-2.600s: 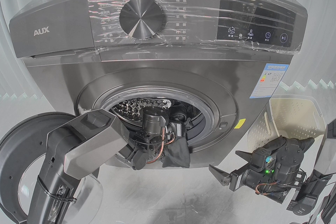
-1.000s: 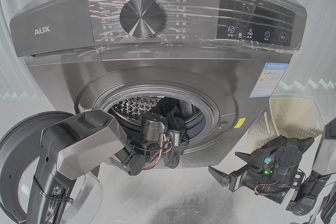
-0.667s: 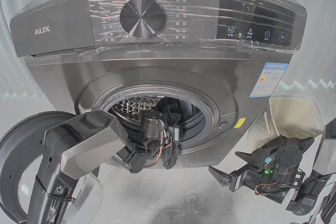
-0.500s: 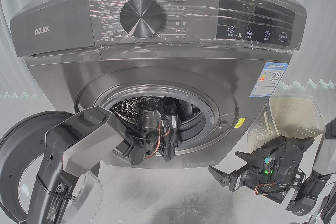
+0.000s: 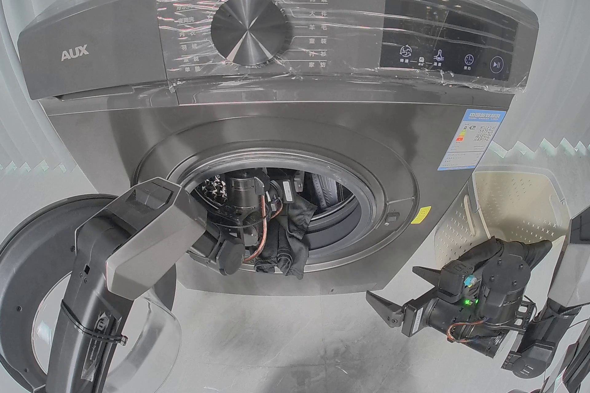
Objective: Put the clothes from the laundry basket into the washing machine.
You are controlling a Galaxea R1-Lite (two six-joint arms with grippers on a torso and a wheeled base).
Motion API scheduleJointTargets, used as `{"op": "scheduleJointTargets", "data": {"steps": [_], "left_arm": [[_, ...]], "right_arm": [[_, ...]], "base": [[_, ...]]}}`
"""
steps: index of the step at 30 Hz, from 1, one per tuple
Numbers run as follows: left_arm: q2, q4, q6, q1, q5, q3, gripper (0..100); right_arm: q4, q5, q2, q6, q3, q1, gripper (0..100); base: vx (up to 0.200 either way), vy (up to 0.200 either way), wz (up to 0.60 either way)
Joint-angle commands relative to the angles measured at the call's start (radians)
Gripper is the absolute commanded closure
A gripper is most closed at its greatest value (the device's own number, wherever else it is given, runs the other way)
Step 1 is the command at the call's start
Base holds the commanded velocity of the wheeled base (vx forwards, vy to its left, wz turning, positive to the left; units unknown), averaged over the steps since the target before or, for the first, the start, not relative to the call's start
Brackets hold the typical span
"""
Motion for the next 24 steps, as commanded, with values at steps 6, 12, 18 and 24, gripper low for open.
{"op": "scheduleJointTargets", "data": {"steps": [6, 12, 18, 24], "left_arm": [[-0.152, 0.049, -0.005, -0.088, -0.097, 0.317, 0], [-0.181, 0.088, 0.021, -0.09, -0.106, 0.401, 0], [-0.192, 0.094, 0.053, -0.096, -0.133, 0.493, 0], [-0.186, 0.094, 0.065, -0.098, -0.139, 0.529, 0]], "right_arm": [[-0.001, -0.002, 0.004, 0.0, 0.001, 0.002, 0], [-0.001, 0.0, 0.004, 0.0, 0.001, 0.002, 0], [-0.001, -0.002, 0.004, 0.0, 0.0, 0.002, 0], [-0.001, -0.002, 0.007, 0.0, 0.0, 0.002, 0]], "base": [[0.0, 0.0, 0.0], [0.0, 0.0, 0.0], [0.0, 0.0, 0.0], [0.0, 0.0, 0.0]]}}
